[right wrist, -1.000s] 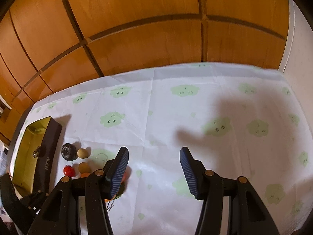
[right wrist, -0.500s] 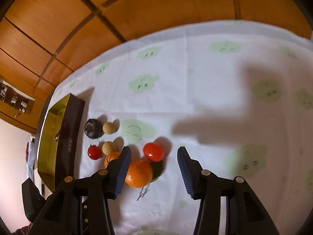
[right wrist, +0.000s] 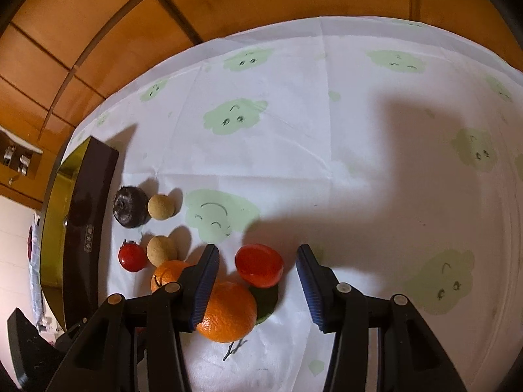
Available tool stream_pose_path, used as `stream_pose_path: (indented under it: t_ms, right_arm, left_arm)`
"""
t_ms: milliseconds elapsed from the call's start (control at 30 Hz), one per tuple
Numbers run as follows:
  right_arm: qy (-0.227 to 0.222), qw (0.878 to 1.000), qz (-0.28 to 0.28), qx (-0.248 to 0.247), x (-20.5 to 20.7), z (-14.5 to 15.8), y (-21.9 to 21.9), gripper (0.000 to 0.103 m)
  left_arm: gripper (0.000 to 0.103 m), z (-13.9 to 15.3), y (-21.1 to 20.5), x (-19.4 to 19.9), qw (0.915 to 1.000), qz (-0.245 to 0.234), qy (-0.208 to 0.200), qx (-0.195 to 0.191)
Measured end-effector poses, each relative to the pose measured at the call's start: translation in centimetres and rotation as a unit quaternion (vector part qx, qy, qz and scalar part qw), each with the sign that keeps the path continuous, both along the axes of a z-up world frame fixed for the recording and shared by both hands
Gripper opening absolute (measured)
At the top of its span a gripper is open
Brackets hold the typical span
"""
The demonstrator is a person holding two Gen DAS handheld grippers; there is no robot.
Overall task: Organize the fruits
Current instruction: 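Place the cherry tomato in the gold tray with the left tool while the right tool grasps a tangerine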
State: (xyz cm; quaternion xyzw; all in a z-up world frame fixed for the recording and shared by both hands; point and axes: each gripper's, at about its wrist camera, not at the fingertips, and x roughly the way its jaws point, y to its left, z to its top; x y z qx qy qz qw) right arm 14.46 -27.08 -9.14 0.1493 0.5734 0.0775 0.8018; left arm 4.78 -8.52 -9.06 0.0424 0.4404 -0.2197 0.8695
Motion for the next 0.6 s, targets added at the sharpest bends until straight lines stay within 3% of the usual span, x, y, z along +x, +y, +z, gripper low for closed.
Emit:
stream_pose_path:
  t_ms: [33, 67, 100, 267, 600]
  right_arm:
    - [-0.003, 1.0, 0.003, -0.006, 0.0, 0.0, 0.2, 0.048]
    - [-0.005, 1.0, 0.005, -0.013, 0.1, 0.0, 0.3, 0.036]
    - [-0.005, 1.0, 0.007, -0.022, 0.2, 0.0, 0.5, 0.03]
    - [-0.01, 0.997, 0.043, -0.065, 0.1, -0.1, 1.7, 0.031]
    - [-0.003, 0.999, 0.028, -0.021, 0.4, -0.5, 0.2, 0.031]
  left_arm:
    - [0.027, 0.0, 0.0, 0.0, 1.0, 0.0, -0.001, 0.0]
    - [0.027, -0.1, 0.0, 0.0, 1.0, 0.001, -0.002, 0.001]
    - [0.027, -0.1, 0.0, -0.1, 1.0, 0.001, -0.002, 0.002]
    - [0.027, 0.0, 0.0, -0.1, 1.0, -0.001, -0.003, 0.005]
    - [0.026, 1.0, 0.1, 0.4, 1.0, -0.004, 0.0, 0.005]
